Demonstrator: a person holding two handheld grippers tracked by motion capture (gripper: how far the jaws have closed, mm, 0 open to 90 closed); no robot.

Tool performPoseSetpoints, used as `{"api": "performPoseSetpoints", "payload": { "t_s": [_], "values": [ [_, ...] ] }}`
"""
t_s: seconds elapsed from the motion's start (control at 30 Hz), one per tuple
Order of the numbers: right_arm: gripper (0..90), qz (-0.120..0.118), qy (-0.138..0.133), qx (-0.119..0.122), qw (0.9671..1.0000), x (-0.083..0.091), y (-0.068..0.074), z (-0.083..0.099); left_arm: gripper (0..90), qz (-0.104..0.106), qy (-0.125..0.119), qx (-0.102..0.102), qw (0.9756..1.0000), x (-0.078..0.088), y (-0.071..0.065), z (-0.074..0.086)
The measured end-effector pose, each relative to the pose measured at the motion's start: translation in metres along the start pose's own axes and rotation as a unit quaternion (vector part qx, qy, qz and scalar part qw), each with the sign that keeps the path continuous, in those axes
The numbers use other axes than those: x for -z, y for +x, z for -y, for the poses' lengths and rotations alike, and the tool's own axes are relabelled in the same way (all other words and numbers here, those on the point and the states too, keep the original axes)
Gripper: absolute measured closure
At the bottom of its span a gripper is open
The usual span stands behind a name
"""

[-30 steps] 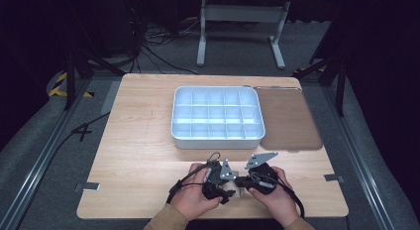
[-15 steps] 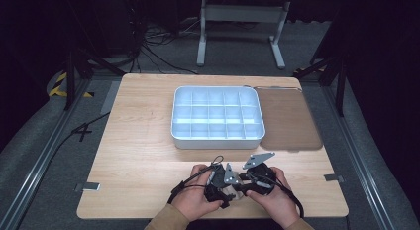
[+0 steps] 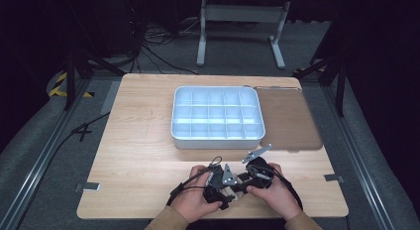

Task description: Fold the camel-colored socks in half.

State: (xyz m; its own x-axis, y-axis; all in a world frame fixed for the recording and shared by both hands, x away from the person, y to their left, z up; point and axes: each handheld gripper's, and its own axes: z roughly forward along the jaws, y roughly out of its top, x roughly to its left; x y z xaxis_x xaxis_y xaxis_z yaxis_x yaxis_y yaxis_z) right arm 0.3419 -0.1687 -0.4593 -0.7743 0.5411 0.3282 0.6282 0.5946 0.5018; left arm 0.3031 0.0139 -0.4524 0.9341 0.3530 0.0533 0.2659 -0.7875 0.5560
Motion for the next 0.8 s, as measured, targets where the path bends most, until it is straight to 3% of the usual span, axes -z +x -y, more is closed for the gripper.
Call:
{"api": "performPoseSetpoints", "payload": {
  "t_s": [0.17,0.27,0.53,0.8],
  "values": [
    [64.2,-0.045,0.010,-0.009,0.9989,-0.004,-0.002,-0.002,21.3,0.005,0.000,0.002,1.0000,0.000,0.000,0.001],
    [71.5,-0.055,0.009,-0.009,0.9984,-0.004,-0.003,-0.002,21.8,0.004,-0.004,0.004,1.0000,0.002,0.001,0.003],
    [76.8,-0.030,0.008,0.012,0.9995,0.000,0.006,-0.004,25.2,-0.005,-0.008,0.027,0.9996,0.018,0.008,0.008],
    [77.3,-0.015,-0.010,0.021,0.9996,0.012,0.011,-0.005,28.3,-0.025,-0.028,0.054,0.9978,0.047,0.021,0.028]
  ]
}}
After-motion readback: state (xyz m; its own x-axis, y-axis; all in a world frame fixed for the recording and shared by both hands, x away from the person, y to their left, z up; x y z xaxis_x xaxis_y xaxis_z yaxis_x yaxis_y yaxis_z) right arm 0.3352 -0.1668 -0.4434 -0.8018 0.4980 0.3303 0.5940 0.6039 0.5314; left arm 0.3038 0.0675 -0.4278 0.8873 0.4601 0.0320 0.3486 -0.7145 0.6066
